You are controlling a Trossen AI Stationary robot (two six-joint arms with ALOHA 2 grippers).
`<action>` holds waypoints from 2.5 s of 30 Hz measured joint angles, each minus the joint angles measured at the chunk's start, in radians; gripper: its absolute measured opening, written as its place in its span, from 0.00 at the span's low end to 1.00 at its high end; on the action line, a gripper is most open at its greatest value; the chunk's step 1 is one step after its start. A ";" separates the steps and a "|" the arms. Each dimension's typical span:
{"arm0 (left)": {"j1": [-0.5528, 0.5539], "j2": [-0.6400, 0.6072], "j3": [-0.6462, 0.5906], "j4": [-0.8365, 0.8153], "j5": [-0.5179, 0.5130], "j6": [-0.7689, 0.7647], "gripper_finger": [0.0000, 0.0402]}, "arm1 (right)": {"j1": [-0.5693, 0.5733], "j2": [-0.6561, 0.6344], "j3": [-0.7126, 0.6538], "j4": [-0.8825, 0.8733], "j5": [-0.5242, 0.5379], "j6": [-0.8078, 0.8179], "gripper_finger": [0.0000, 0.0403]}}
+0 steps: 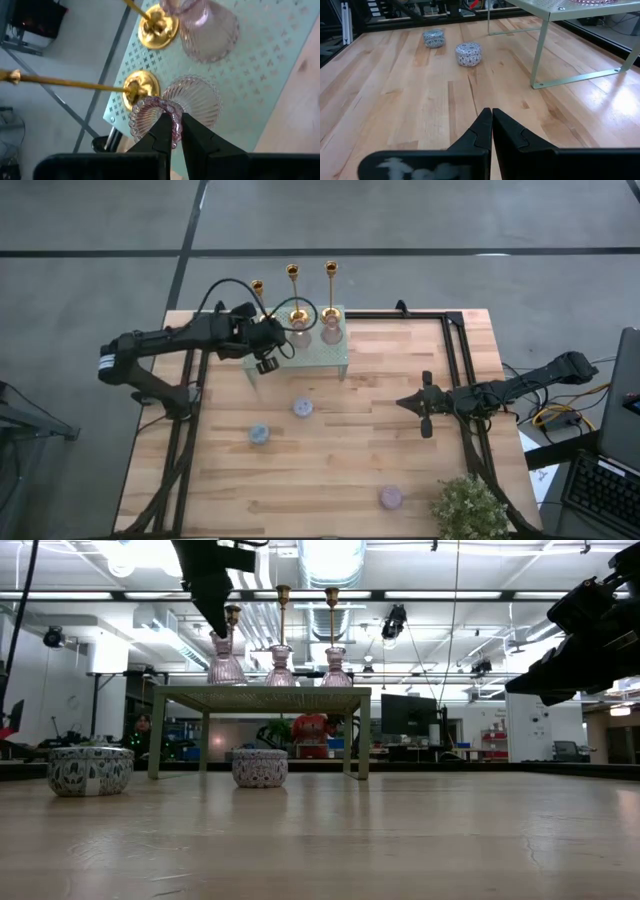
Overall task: Pick & Place candle stick holders
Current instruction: Put the pink glass candle holder on the shelf, then put the red scented candle on the shelf
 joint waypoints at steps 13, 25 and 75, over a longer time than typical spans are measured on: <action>0.036 0.061 0.000 0.023 -0.004 0.053 0.07 | 0.000 0.000 0.000 0.000 0.000 0.000 0.02; 0.075 0.065 0.000 0.020 -0.027 0.073 0.07 | 0.000 0.000 0.000 0.000 0.000 0.000 0.02; 0.067 0.058 0.086 0.018 -0.050 0.028 0.30 | 0.000 0.000 0.000 0.000 0.000 0.000 0.02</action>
